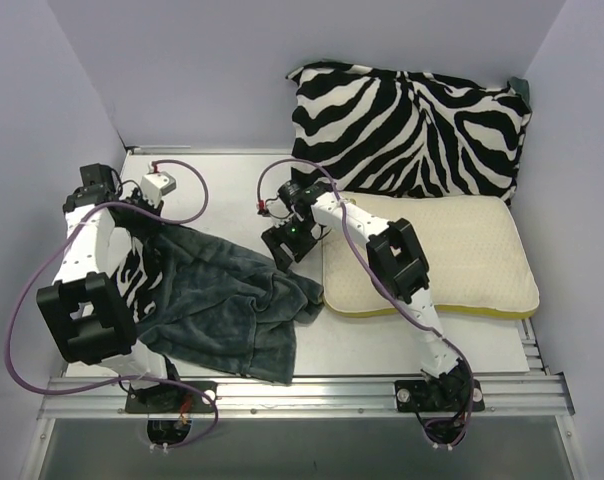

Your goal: Put the pillow into the pillowcase

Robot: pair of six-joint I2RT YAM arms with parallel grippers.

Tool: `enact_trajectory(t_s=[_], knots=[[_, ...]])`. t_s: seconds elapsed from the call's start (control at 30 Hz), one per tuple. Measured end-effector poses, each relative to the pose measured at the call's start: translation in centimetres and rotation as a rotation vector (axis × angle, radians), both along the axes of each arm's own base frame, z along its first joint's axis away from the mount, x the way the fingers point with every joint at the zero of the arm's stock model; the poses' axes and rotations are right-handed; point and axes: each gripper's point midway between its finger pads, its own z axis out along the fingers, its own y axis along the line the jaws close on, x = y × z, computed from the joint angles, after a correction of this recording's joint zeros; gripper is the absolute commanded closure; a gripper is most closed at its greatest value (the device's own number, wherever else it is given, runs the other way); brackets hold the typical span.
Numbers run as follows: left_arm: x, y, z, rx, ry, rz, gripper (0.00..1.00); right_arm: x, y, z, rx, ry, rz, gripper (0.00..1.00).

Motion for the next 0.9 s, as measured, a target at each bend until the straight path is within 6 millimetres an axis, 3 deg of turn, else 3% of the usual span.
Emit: enact_trajectory(t_s=[0.17,0.23,0.27,0.33,0.37,0.53,0.63,0.73,0.83,0.87,0.9], knots=[[0.3,2.4,1.1,-0.018,-0.019,0.078,1.0,-2.8,0.1,0.2,0.026,0.046,0.082,0.37],[0.4,3.0,1.5,-0.02,-0.029,0.096,1.0,-4.3,0.0,0.1,0.017,0.059,0.127,0.52],[0.5,3.1,1.7,-0.021,-0.033,0.099,1.0,-5.1,0.0,-0.1,0.011,0.063,0.152,0.71],[0.4,3.1,1.7,-0.026,-0.03,0.102,1.0,-6.4,0.1,-0.6,-0.011,0.06,0.207,0.94],[0.4,3.0,1.7,-0.03,-0.028,0.103,1.0,-7.1,0.2,-0.8,-0.018,0.063,0.229,1.0],[0.1,3.1,1.7,-0.054,-0.023,0.112,1.0,-7.6,0.3,-0.8,-0.055,0.034,0.28,1.0],[0.1,3.5,2.0,-0.072,-0.024,0.136,1.0,-4.2,-0.3,0.7,-0.08,-0.051,0.224,1.0],[0.8,4.5,3.4,-0.088,-0.054,0.197,1.0,4.1,-0.8,5.2,-0.04,-0.26,0.057,1.0],[3.2,5.8,5.8,-0.092,-0.135,0.279,1.0,12.2,-2.5,10.1,0.025,-0.49,-0.125,1.0],[4.3,6.2,6.6,-0.096,-0.166,0.3,1.0,14.2,-3.3,11.3,0.04,-0.547,-0.176,0.91],[5.5,6.2,7.0,-0.113,-0.176,0.32,0.76,15.8,-3.8,12.2,0.057,-0.596,-0.212,0.66]])
